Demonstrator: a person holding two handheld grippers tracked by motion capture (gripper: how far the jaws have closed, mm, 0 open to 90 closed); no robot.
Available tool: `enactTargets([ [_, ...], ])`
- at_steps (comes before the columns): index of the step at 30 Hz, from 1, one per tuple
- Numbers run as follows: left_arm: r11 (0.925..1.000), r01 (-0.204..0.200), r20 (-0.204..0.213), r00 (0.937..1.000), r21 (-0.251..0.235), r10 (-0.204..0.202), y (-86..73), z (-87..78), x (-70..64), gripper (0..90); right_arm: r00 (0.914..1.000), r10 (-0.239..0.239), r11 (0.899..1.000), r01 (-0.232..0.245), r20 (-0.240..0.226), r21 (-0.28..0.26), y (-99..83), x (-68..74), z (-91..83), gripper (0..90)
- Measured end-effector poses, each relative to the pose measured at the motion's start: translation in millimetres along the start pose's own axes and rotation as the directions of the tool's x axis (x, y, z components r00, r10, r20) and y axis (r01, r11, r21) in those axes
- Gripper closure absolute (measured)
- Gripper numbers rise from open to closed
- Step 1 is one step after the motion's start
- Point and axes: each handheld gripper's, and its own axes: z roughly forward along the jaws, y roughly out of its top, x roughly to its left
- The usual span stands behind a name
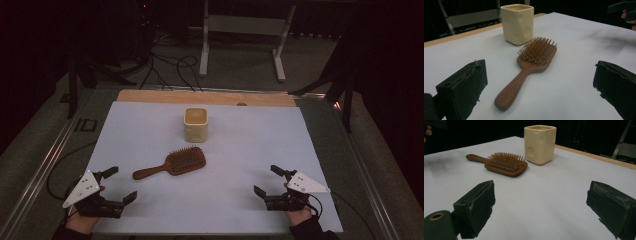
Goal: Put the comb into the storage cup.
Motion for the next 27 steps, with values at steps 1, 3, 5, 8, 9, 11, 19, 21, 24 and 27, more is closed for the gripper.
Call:
enactTargets([
  [1,1.0000,0.002,-0.001,1.0000,-0.004,-0.002,3.7,-1.5,1.5,0.0,1.0000,0.000,1.000,0.000,0.001,-0.001,0.0,-0.1,-0.3,7.6],
  [3,1.0000,0.000,-0.006,1.0000,-0.006,0.000,9.0,-3.7,4.2,0.0,1.0000,0.007,1.000,-0.007,0.003,-0.002,0.1,-0.5,-1.2,7.6],
  [5,1.0000,-0.002,-0.017,0.9999,-0.005,0.001,15.5,-5.9,8.1,0.0,0.9999,0.013,1.000,-0.013,0.000,-0.006,0.1,-0.6,-1.4,7.5],
  [8,1.0000,0.001,-0.023,0.9997,-0.009,-0.002,23.2,-8.1,12.9,0.0,1.0000,0.010,1.000,-0.010,-0.003,-0.007,0.5,-0.2,-1.2,7.6],
  [9,1.0000,0.003,-0.028,0.9996,-0.009,-0.004,25.9,-8.7,14.5,0.0,1.0000,0.009,1.000,-0.009,-0.002,-0.008,0.5,0.0,-1.0,7.6],
  [11,1.0000,0.006,-0.038,0.9993,-0.007,-0.006,31.5,-9.6,17.8,0.0,0.9999,0.010,1.000,-0.010,-0.004,-0.009,0.6,0.4,-0.7,7.6],
  [19,0.9991,0.012,-0.014,0.9998,0.041,-0.012,48.2,-3.5,25.6,0.0,0.9998,0.017,1.000,-0.017,-0.008,-0.011,0.2,-0.3,-0.4,7.6],
  [21,0.9987,0.013,-0.007,0.9999,0.049,-0.013,49.7,-1.5,26.7,0.0,0.9998,0.019,1.000,-0.019,-0.008,-0.010,0.2,-0.2,-0.3,7.6],
  [24,0.9975,0.012,-0.011,0.9999,0.070,-0.011,53.1,7.0,29.9,0.0,0.9997,0.021,1.000,-0.021,-0.011,-0.007,0.2,0.3,-0.2,7.7],
  [27,0.9958,0.026,-0.003,0.9997,0.088,-0.026,53.0,16.1,35.6,0.0,0.9997,0.021,1.000,-0.021,-0.014,-0.007,0.1,0.3,0.1,7.7],
])
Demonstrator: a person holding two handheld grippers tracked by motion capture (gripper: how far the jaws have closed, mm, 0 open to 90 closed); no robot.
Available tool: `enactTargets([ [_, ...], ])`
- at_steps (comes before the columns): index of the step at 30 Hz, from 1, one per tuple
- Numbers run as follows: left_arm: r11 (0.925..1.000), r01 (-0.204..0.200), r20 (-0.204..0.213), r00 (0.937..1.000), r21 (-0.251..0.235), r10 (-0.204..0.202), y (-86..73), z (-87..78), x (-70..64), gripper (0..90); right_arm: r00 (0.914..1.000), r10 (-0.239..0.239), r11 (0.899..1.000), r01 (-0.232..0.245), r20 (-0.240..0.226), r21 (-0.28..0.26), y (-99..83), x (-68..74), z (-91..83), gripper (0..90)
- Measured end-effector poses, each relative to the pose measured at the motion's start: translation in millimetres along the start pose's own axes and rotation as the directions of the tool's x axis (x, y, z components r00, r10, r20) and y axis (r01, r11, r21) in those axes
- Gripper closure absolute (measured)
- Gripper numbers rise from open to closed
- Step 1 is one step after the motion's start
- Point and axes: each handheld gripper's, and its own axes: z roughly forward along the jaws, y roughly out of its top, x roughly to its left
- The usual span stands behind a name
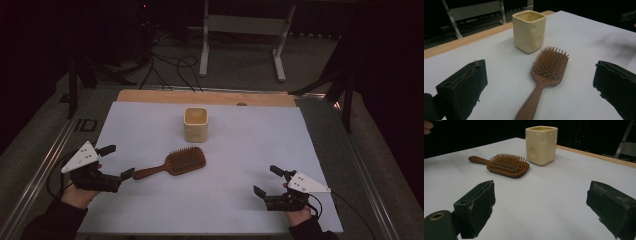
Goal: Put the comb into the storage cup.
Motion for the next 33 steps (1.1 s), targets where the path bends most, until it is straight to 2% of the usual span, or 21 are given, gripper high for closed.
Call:
enactTargets([
  [7,0.9991,0.024,0.003,0.9997,0.033,-0.024,-3.1,21.2,14.8,0.0,1.0000,0.004,1.000,-0.004,-0.007,0.002,-0.3,0.4,0.7,7.7],
  [11,0.9981,0.024,-0.014,0.9996,0.057,-0.023,-6.4,32.5,21.9,0.6,0.9999,0.001,1.000,-0.001,-0.010,0.002,-0.6,0.6,1.3,7.7],
  [18,0.9954,0.012,-0.039,0.9992,0.095,-0.009,-15.2,46.7,31.4,9.7,1.0000,0.003,1.000,-0.003,-0.008,0.004,-1.2,0.2,1.1,7.7],
  [23,0.9920,0.019,-0.045,0.9989,0.125,-0.014,-22.9,54.8,37.4,18.4,0.9999,0.002,1.000,-0.002,-0.010,0.004,-1.3,0.3,1.7,7.7],
  [26,0.9885,0.026,-0.044,0.9988,0.149,-0.020,-28.0,59.3,40.6,22.4,0.9999,0.005,1.000,-0.005,-0.012,0.005,-1.4,0.6,1.7,7.7],
  [27,0.9870,0.032,-0.038,0.9989,0.157,-0.026,-29.8,60.9,41.4,26.6,0.9999,0.005,1.000,-0.005,-0.013,0.005,-1.5,0.3,1.8,7.7],
  [33,0.9709,0.051,-0.023,0.9986,0.234,-0.047,-38.8,71.3,44.3,40.6,0.9999,0.006,1.000,-0.006,-0.013,0.008,-1.7,0.5,2.2,7.7],
])
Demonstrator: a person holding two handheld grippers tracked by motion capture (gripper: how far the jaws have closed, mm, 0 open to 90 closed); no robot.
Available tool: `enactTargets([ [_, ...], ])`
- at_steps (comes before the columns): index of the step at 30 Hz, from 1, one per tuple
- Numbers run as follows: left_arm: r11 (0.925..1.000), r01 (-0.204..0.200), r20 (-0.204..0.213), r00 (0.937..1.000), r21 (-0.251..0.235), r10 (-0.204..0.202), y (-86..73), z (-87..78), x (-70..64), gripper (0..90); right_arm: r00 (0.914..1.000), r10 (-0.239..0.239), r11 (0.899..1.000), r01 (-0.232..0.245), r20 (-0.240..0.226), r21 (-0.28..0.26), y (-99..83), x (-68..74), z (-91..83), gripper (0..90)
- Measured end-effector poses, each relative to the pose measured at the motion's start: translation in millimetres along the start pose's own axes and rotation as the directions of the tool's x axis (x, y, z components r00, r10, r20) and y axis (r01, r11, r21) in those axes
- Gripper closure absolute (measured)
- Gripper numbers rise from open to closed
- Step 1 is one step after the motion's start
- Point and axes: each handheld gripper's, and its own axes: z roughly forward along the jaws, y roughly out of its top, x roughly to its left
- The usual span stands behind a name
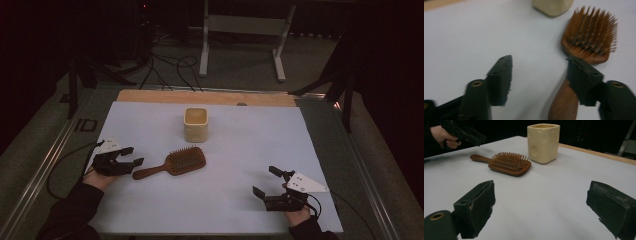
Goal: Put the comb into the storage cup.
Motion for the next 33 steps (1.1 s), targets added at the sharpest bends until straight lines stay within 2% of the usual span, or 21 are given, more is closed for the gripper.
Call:
enactTargets([
  [6,0.9978,0.007,0.000,1.0000,0.066,-0.007,-3.1,11.0,1.3,57.1,1.0000,0.001,1.000,-0.001,-0.002,0.001,-0.2,-0.2,0.1,7.7],
  [10,0.9931,0.005,-0.028,0.9996,0.117,-0.002,-4.4,18.3,1.6,73.7,1.0000,0.000,1.000,0.000,-0.004,0.002,-0.3,0.0,0.0,7.7],
  [13,0.9863,-0.014,-0.026,0.9995,0.165,0.019,-4.5,23.4,-0.2,85.3,1.0000,0.003,1.000,-0.003,-0.004,0.006,-0.5,0.0,-0.1,7.7],
  [14,0.9863,-0.014,-0.026,0.9995,0.165,0.019,-4.5,23.4,-0.2,89.4,1.0000,0.003,1.000,-0.003,-0.004,0.006,-0.5,0.0,-0.1,7.7],
  [15,0.9863,-0.014,-0.026,0.9995,0.165,0.019,-4.5,23.4,-0.2,89.4,1.0000,0.001,1.000,-0.001,-0.004,0.006,-0.5,0.0,-0.1,7.7],
  [16,0.9777,-0.038,-0.013,0.9990,0.206,0.042,-4.7,27.0,-2.1,90.0,1.0000,-0.003,1.000,0.003,-0.004,0.004,-0.4,-0.2,-0.1,7.7],
  [19,0.9730,-0.050,0.001,0.9987,0.225,0.051,-5.7,28.5,-3.9,90.0,1.0000,-0.002,1.000,0.002,-0.004,0.004,-0.4,-0.3,-0.6,7.7],
  [33,0.9635,-0.085,0.052,0.9959,0.254,0.074,-10.7,19.3,-18.6,90.0,1.0000,0.001,1.000,0.000,-0.003,0.008,-0.4,0.2,-0.5,7.8],
])
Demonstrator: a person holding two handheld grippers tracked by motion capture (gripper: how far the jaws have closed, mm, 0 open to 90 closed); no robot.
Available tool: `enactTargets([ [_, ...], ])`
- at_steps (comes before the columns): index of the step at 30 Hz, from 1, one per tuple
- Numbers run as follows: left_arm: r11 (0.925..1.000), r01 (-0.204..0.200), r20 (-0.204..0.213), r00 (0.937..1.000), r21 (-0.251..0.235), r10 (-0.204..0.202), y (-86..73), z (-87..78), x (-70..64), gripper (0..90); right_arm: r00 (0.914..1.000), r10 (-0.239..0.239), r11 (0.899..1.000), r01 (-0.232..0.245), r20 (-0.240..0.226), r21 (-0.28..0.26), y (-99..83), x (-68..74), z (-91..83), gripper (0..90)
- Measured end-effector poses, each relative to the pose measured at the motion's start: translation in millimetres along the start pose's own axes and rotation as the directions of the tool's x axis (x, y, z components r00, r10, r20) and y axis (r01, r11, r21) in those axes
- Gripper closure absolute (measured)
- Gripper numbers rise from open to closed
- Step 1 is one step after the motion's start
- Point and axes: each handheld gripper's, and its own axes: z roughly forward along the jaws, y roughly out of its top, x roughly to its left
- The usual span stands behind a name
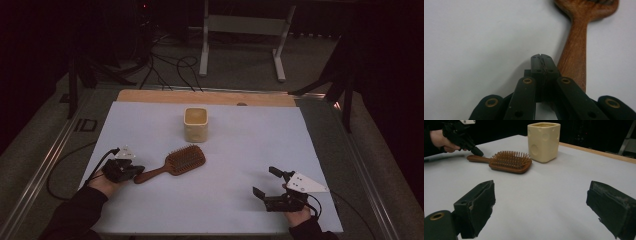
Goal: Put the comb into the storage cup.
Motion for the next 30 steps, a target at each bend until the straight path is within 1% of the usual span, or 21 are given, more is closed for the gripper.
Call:
enactTargets([
  [2,1.0000,0.001,0.009,1.0000,0.002,-0.001,-1.6,-1.3,-2.8,90.0,1.0000,0.000,1.000,0.000,0.000,0.000,-0.1,0.0,0.1,7.8],
  [5,1.0000,-0.006,0.012,0.9999,0.006,0.006,-2.9,-2.7,-5.7,90.0,1.0000,0.003,1.000,-0.003,0.001,0.002,-0.1,0.1,0.1,7.8],
  [8,0.9999,-0.010,0.021,0.9997,0.011,0.010,-4.3,-4.1,-10.3,90.0,1.0000,-0.005,1.000,0.005,0.001,0.002,-0.1,0.1,0.3,7.8],
  [17,0.9991,-0.028,0.039,0.9989,0.032,0.027,-4.8,-6.3,-22.4,90.0,1.0000,0.001,1.000,-0.001,0.002,0.003,-0.1,0.2,0.1,7.8],
  [24,0.9987,-0.033,0.058,0.9978,0.039,0.030,-6.5,-7.6,-31.8,90.0,1.0000,0.000,1.000,0.000,0.003,0.005,-0.2,0.1,0.2,7.8],
  [27,0.9981,-0.041,0.062,0.9974,0.046,0.038,-7.0,-8.4,-35.7,90.0,1.0000,-0.001,1.000,0.001,0.003,0.002,-0.2,0.0,0.1,7.8],
  [30,0.9985,-0.035,0.059,0.9977,0.043,0.032,-7.8,-9.2,-38.6,90.0,1.0000,0.000,1.000,0.000,0.003,0.005,-0.4,0.0,0.2,7.8],
])
